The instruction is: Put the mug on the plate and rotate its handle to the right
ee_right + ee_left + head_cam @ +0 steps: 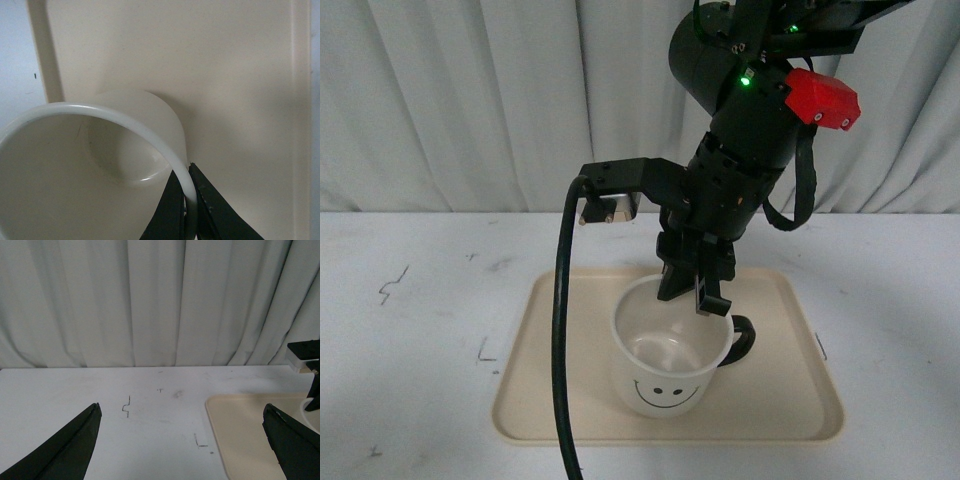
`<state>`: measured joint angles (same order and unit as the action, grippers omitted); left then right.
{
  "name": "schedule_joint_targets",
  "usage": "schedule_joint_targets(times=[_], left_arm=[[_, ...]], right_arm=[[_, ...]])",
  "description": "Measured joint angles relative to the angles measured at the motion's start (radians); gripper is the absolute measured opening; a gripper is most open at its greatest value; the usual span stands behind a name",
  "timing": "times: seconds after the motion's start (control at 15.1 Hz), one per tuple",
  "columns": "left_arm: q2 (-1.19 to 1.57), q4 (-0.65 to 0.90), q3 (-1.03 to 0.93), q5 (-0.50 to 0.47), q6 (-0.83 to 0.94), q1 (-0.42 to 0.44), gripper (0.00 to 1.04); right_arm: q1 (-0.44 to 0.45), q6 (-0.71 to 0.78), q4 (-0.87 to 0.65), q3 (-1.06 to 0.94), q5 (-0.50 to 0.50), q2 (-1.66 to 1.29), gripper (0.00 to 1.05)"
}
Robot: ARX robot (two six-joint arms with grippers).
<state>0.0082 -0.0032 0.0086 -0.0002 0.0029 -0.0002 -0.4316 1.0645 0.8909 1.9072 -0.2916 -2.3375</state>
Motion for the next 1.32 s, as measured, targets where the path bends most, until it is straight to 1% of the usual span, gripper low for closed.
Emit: schedule_joint_targets(times=[0.13,0.4,0.46,0.53,0.59,0.66,0.79,0.86,0.92,0.99,1.06,1.12,1.19,1.25,1.32], left_arm=[[0.0,0.0,0.0,0.0,0.0,0.0,0.98],[0.0,0.0,0.0,0.0,0.0,0.0,0.98],[0.0,0.0,0.0,0.0,0.0,0.0,0.98],[0.0,0.0,0.0,0.0,0.0,0.0,0.98],[0.0,0.0,0.0,0.0,0.0,0.0,0.98],[0.0,0.0,0.0,0.0,0.0,0.0,0.98],[0.0,0.0,0.0,0.0,0.0,0.0,0.98],[0.0,0.0,0.0,0.0,0.0,0.0,0.98],[0.0,0.0,0.0,0.002,0.0,0.0,0.98],[0.0,0.0,0.0,-0.002,0.0,0.0,0.98],[0.0,0.0,0.0,-0.002,0.0,0.0,0.98],[0.0,0.0,0.0,-0.001,0.0,0.0,0.98],[0.0,0.0,0.0,0.0,0.0,0.0,0.98],[0.0,0.0,0.0,0.0,0.0,0.0,0.98],[0.0,0.0,0.0,0.0,0.0,0.0,0.98]], right_arm=[[-0.007,0.028,0.07,0.051,0.018,-0.026,0.03],[-0.008,0.066,0.13,0.08,0.067,-0.051,0.03],[-0.008,0.078,0.124,0.083,0.082,-0.051,0.03],[-0.008,0.087,0.126,0.085,0.085,-0.051,0.1],[-0.007,0.084,0.134,0.091,0.047,-0.051,0.27],[-0.007,0.038,0.143,0.125,-0.066,-0.041,0.45],[-0.006,-0.052,0.084,0.141,-0.23,0.026,0.65],[-0.02,-0.138,-0.181,0.05,-0.151,0.112,0.67],[-0.026,-0.33,-0.6,-0.184,0.147,0.25,0.56],[-0.024,-0.528,-0.943,-0.439,0.365,0.384,0.45],[0.029,-0.748,-1.326,-0.721,0.569,0.509,0.31],[0.101,-0.908,-1.602,-0.958,0.624,0.597,0.16],[0.15,-0.984,-1.765,-1.131,0.62,0.659,0.03],[0.161,-1.012,-1.854,-1.247,0.594,0.713,0.02],[0.172,-1.031,-1.904,-1.346,0.548,0.783,0.02]])
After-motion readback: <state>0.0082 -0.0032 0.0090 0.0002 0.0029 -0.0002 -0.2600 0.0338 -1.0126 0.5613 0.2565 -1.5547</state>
